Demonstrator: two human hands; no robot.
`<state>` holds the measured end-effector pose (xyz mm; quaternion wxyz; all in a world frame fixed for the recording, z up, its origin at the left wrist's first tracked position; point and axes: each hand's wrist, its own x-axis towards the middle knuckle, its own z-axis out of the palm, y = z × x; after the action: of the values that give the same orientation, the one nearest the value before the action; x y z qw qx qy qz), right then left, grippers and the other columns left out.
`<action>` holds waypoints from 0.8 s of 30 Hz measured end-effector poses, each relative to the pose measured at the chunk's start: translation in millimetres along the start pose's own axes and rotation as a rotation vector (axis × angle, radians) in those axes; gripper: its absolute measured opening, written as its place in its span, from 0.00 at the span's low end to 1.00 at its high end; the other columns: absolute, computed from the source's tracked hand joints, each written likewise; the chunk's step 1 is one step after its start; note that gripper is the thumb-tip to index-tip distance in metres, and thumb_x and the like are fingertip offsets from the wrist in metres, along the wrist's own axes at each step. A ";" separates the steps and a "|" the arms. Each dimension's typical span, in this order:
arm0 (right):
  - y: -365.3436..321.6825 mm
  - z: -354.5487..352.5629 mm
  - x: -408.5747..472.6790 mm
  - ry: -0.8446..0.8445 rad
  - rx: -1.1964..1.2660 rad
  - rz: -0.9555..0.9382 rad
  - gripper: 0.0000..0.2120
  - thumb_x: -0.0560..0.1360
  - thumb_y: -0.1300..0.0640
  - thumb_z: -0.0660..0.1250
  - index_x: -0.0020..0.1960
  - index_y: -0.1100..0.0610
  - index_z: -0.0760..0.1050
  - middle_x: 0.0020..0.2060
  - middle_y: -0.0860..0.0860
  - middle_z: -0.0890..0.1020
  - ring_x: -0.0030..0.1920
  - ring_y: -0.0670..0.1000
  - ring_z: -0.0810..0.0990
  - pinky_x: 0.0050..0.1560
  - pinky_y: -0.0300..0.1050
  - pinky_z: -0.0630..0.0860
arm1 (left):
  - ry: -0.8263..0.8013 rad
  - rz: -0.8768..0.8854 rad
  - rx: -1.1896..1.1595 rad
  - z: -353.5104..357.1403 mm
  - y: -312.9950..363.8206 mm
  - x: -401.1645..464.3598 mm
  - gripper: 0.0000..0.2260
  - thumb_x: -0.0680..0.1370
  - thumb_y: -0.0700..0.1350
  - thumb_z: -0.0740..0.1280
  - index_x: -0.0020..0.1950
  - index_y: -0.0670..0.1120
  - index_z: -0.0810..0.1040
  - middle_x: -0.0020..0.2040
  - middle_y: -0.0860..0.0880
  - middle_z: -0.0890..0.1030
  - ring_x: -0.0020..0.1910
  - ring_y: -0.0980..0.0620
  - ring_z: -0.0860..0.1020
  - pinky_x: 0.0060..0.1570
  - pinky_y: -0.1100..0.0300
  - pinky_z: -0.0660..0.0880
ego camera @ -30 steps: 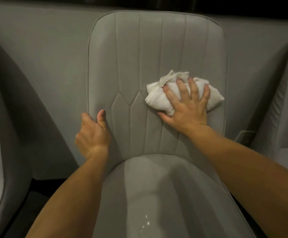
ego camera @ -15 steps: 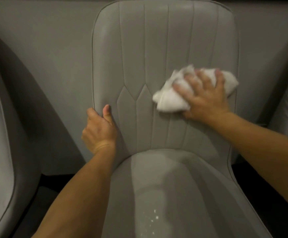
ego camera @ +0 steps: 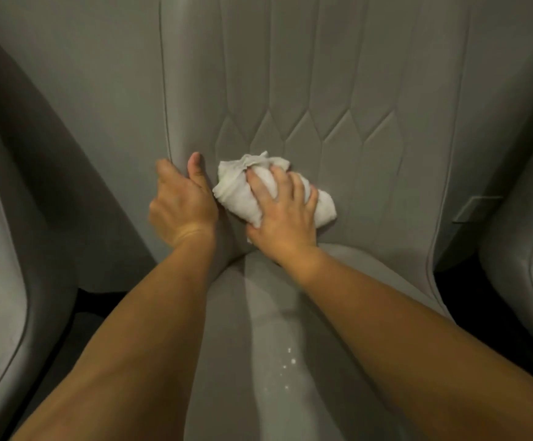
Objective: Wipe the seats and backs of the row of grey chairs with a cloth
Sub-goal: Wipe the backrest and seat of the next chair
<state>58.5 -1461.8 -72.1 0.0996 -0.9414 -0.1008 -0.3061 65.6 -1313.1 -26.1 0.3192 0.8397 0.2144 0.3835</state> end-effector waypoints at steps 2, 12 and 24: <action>12.3 1.9 -16.9 -0.086 0.004 -0.046 0.42 0.63 0.45 0.70 0.76 0.39 0.62 0.73 0.52 0.66 0.67 0.60 0.68 0.65 0.66 0.65 | 0.006 -0.004 -0.001 -0.2 -0.1 -0.1 0.27 0.80 0.67 0.48 0.53 0.44 0.66 0.47 0.39 0.80 0.43 0.33 0.76 0.37 0.49 0.59; 40.1 -40.5 -8.9 -1.067 0.099 0.080 0.37 0.68 0.44 0.67 0.77 0.43 0.65 0.73 0.45 0.71 0.72 0.55 0.68 0.60 0.46 0.67 | 0.018 0.007 0.014 -0.9 0.3 -1.2 0.27 0.80 0.66 0.48 0.55 0.42 0.67 0.48 0.38 0.80 0.44 0.32 0.75 0.37 0.48 0.60; 23.5 4.3 -86.5 -0.620 0.027 0.201 0.45 0.65 0.17 0.47 0.78 0.35 0.52 0.81 0.47 0.52 0.80 0.59 0.44 0.68 0.75 0.38 | -0.118 0.151 0.112 -14.6 -14.9 3.4 0.26 0.81 0.65 0.48 0.56 0.43 0.67 0.48 0.35 0.79 0.46 0.31 0.75 0.38 0.48 0.59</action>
<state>-1.8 -1494.5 -130.1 0.1064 -0.9936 -0.0369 0.0077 54.6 -1295.1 -27.5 0.2540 0.8911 0.1526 0.3436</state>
